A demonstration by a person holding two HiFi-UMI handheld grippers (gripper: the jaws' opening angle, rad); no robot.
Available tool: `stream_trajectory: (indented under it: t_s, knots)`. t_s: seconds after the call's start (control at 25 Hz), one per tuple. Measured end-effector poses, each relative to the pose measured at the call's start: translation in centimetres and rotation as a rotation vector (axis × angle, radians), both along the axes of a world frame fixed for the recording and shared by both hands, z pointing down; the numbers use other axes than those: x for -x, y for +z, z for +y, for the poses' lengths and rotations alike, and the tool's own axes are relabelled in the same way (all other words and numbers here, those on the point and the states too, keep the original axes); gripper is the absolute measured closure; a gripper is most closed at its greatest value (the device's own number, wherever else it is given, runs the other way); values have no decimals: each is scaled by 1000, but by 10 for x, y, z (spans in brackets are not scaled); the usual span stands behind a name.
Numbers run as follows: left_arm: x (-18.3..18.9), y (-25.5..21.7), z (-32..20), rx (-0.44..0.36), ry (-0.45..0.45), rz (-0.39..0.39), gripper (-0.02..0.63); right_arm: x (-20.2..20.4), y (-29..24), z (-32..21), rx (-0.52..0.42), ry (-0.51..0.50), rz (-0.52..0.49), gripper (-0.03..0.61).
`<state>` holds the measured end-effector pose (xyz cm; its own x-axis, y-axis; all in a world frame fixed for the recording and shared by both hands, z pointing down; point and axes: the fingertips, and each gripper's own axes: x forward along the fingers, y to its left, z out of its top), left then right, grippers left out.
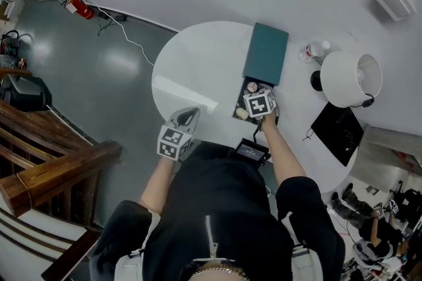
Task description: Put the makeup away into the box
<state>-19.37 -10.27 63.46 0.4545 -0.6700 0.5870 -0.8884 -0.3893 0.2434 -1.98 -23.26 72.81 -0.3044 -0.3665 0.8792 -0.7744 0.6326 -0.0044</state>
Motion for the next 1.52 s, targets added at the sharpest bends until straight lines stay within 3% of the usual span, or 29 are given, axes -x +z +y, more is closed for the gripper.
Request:
stream_trajectory:
  t_s: [0.84,1.28,1.36,1.52]
  knots:
    - [9,3,-14,-2,11,17,600,0,24,1,105,2,105,367]
    - [-5,3,-26,-16,82,39,600,-9,-8,6,20,26,2,356]
    - [-9,3,-29,-20,103,46,600,-14,-12,11,9,46,-27,384]
    - [-20,-2,-37,-40,153,62,600,-21,-37,16,-60,85,-91,558]
